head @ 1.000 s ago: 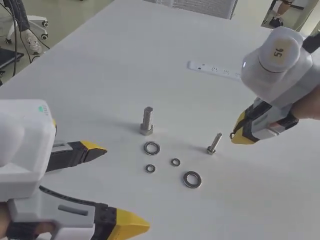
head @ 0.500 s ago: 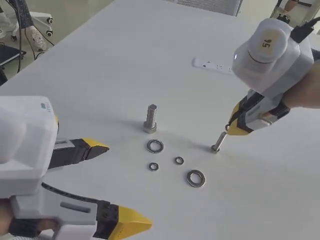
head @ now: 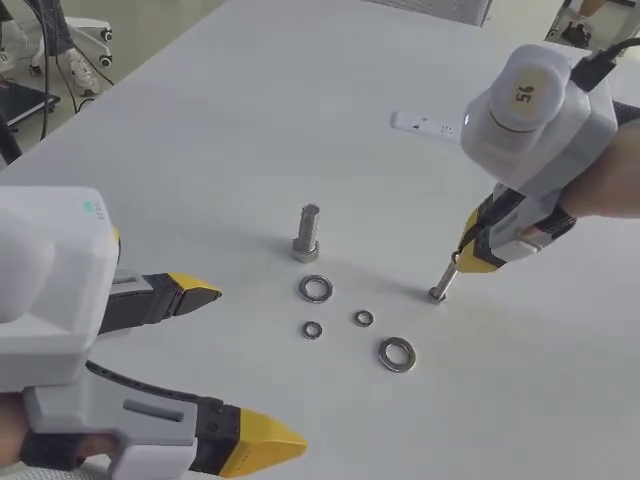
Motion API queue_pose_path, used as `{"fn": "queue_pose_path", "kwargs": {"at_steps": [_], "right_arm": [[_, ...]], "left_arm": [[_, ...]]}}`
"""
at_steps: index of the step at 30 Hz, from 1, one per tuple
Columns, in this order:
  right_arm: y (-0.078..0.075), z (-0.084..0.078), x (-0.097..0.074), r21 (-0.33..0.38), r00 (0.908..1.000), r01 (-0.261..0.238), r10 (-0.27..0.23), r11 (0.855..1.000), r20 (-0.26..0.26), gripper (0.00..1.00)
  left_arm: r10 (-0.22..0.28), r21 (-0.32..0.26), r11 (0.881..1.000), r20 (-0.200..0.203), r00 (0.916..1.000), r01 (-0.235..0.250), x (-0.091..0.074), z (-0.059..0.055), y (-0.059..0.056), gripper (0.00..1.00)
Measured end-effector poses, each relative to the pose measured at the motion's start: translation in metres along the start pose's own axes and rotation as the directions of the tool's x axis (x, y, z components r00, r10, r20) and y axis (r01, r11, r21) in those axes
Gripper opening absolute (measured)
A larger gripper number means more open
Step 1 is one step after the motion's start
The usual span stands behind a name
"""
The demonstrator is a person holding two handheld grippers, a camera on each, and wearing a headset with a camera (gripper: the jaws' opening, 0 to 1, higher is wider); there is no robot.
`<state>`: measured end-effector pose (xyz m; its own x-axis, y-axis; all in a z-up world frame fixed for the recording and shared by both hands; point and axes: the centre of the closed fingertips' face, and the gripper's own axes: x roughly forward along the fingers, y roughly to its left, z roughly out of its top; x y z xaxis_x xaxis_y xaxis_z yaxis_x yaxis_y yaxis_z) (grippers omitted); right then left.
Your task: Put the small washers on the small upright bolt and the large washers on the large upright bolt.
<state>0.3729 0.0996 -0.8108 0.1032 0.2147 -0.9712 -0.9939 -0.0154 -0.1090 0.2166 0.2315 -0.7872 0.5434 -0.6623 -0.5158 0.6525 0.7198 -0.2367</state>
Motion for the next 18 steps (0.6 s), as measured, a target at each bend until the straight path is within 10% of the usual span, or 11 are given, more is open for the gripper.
{"fn": "queue_pose_path", "kwargs": {"at_steps": [18], "right_arm": [[-0.0011, -0.0026, 0.0077, 0.001, 0.9998, -0.015, 0.015, 1.000, -0.012, 0.14]], "left_arm": [[0.003, -0.003, 1.000, 0.001, 1.0000, -0.003, -0.0001, -0.0001, 0.0006, 0.88]]}}
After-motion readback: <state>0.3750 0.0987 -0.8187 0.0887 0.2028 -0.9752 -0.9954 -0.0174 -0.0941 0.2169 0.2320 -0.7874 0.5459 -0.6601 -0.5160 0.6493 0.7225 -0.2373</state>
